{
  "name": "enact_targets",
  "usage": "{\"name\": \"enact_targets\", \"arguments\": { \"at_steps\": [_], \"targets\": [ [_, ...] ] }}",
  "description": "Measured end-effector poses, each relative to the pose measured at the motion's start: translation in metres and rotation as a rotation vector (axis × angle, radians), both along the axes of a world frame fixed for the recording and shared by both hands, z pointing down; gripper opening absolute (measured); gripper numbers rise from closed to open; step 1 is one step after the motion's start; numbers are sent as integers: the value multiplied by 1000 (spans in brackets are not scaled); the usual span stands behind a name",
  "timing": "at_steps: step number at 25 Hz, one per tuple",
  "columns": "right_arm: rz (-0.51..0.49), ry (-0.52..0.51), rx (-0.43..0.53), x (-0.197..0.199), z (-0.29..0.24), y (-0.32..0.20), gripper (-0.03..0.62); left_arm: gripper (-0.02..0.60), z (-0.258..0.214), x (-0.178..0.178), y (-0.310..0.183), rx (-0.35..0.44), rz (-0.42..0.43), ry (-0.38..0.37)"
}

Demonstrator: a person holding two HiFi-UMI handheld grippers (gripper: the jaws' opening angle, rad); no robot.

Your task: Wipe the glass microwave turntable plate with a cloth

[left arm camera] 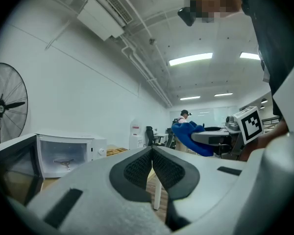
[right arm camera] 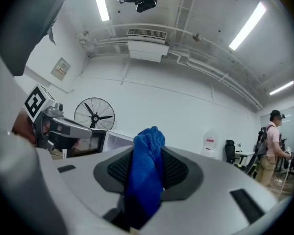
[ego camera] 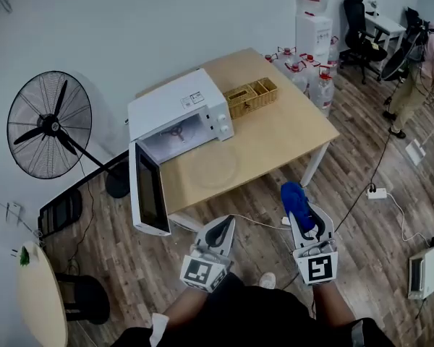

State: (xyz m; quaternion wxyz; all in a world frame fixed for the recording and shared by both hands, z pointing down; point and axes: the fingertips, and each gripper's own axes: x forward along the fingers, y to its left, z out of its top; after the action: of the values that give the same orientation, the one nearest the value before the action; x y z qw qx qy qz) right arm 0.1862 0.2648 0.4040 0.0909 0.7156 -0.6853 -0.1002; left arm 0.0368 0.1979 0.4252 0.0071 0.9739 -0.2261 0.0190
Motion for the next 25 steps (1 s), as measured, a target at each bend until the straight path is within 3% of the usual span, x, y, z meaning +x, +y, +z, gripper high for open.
{"name": "enact_targets", "arguments": {
  "at_steps": [11, 13, 17, 25],
  "targets": [
    [-131, -28, -13, -3, 3, -107, 138, 2, 5, -1, -88, -16, -113, -5],
    [-147, -23, -20, -8, 0, -130, 138, 1, 1, -3, -109, -13, -121, 5],
    [-165, -129, -16, -20, -6, -178, 138, 2, -4, -11, -152, -9, -133, 24],
    [-183, -118, 0, -48, -14, -256, 138, 2, -15, -33, -218, 4, -123, 66]
  ]
}}
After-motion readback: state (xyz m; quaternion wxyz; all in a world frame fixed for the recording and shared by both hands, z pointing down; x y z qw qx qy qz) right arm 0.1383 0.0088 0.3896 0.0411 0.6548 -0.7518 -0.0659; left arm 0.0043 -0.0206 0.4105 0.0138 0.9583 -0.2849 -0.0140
